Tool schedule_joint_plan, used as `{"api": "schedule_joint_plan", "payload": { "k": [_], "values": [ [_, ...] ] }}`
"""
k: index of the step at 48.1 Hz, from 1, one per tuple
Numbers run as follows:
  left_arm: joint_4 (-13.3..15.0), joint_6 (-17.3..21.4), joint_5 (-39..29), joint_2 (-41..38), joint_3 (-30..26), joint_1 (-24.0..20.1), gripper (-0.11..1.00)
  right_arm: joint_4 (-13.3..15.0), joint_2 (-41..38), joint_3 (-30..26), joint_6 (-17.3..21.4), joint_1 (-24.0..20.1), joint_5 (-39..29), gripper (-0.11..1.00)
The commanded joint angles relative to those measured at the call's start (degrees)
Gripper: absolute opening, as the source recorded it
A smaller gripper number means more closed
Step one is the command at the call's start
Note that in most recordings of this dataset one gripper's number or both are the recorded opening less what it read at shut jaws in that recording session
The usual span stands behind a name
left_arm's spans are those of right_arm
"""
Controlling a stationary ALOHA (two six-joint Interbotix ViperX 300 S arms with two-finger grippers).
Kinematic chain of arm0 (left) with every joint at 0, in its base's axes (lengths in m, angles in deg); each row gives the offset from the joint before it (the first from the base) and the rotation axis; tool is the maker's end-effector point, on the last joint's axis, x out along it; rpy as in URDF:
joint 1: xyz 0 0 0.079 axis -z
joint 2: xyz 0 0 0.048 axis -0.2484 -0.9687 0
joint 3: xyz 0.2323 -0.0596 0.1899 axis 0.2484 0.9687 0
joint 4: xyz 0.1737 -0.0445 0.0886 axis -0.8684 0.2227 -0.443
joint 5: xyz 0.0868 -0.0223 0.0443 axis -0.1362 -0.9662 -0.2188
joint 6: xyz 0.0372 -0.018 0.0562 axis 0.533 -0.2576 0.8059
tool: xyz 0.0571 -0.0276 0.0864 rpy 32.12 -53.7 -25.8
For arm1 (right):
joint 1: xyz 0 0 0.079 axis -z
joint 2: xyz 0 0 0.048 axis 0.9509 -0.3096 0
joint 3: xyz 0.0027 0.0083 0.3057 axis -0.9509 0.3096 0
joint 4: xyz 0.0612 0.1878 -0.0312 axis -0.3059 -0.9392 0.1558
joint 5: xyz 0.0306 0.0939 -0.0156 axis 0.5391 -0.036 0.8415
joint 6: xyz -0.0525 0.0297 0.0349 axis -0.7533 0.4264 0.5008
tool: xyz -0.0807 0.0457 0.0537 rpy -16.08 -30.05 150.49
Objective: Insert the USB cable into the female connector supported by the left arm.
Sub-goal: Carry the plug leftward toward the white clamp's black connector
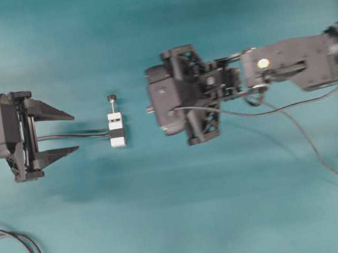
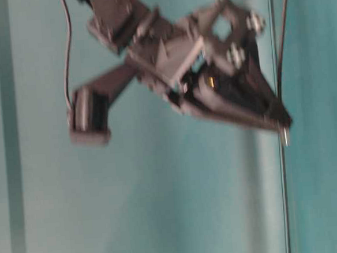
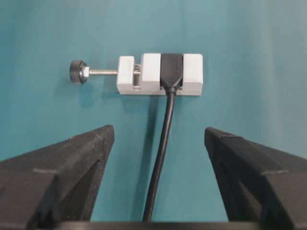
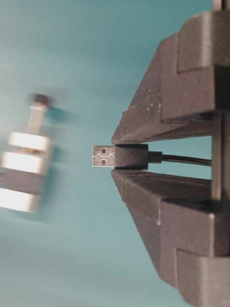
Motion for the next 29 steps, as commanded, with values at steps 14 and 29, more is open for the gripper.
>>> {"api": "schedule_joint_plan", "payload": {
  "k": [14, 29],
  "values": [
    [0.2, 0.0, 0.2, 0.1, -0.9, 0.0, 0.85, 0.2, -9.1, -10.1, -2.6, 0.2, 1.4, 0.21],
    [0.2, 0.1, 0.5, -3.1, -1.5, -0.3, 0.85, 0.1, -9.1, -6.8, -1.8, 0.0, 2.5, 0.21]
  ]
}}
